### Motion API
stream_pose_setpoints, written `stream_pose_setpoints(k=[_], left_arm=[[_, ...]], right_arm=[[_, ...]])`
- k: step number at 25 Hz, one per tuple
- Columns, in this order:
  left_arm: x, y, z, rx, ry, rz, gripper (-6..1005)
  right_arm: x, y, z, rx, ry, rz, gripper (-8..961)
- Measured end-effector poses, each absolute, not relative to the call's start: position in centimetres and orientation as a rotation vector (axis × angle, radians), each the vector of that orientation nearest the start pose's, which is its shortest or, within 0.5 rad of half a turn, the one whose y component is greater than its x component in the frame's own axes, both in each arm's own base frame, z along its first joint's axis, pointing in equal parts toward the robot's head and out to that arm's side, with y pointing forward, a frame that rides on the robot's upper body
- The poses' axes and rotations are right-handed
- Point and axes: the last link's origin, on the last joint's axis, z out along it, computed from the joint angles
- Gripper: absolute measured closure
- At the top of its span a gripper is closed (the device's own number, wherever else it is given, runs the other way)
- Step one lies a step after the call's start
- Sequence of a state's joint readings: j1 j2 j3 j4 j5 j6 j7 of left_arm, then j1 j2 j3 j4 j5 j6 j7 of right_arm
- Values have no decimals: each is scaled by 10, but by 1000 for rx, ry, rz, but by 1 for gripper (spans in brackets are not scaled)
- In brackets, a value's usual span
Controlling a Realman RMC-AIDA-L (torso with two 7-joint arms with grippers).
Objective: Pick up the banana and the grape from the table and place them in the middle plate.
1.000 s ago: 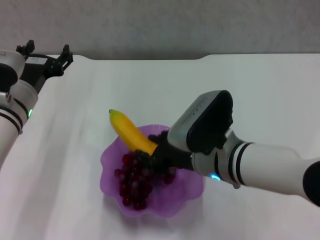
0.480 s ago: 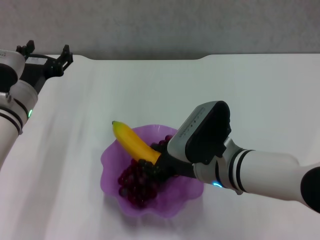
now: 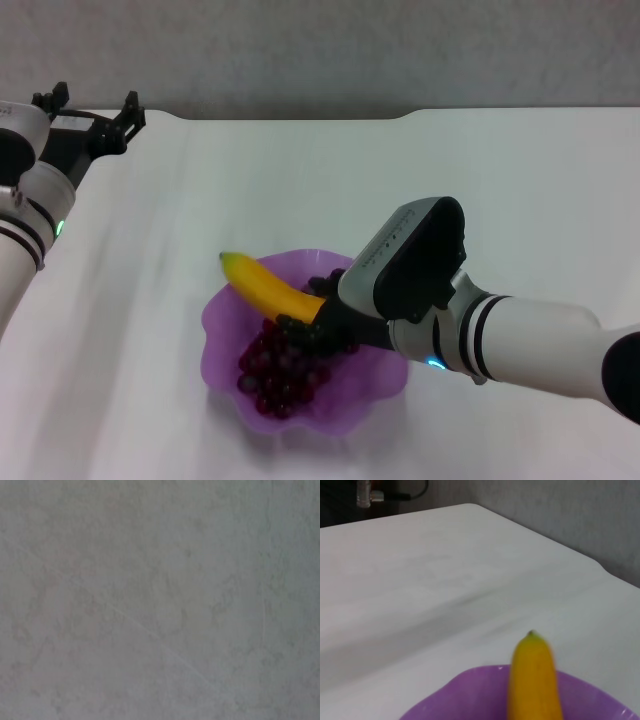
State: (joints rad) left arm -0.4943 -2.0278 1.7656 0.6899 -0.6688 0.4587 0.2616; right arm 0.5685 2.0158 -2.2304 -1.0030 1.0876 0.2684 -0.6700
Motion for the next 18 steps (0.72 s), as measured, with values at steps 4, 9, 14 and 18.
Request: stream_pose_setpoints(k=[4, 9, 14, 18], left_arm=[[-258, 431, 17, -1615, -551, -494, 104], [-259, 430, 17, -1614, -554, -495, 103], [-260, 429, 17, -1613, -555, -492, 103], [-264, 427, 17, -1611, -563, -483, 103]], right_arm=[[163, 349, -138, -2529, 436, 161, 395], [158, 349, -136, -2517, 428, 192, 204], [155, 350, -128, -2445, 414, 275, 92], [164, 358, -112, -2365, 476, 313, 59]])
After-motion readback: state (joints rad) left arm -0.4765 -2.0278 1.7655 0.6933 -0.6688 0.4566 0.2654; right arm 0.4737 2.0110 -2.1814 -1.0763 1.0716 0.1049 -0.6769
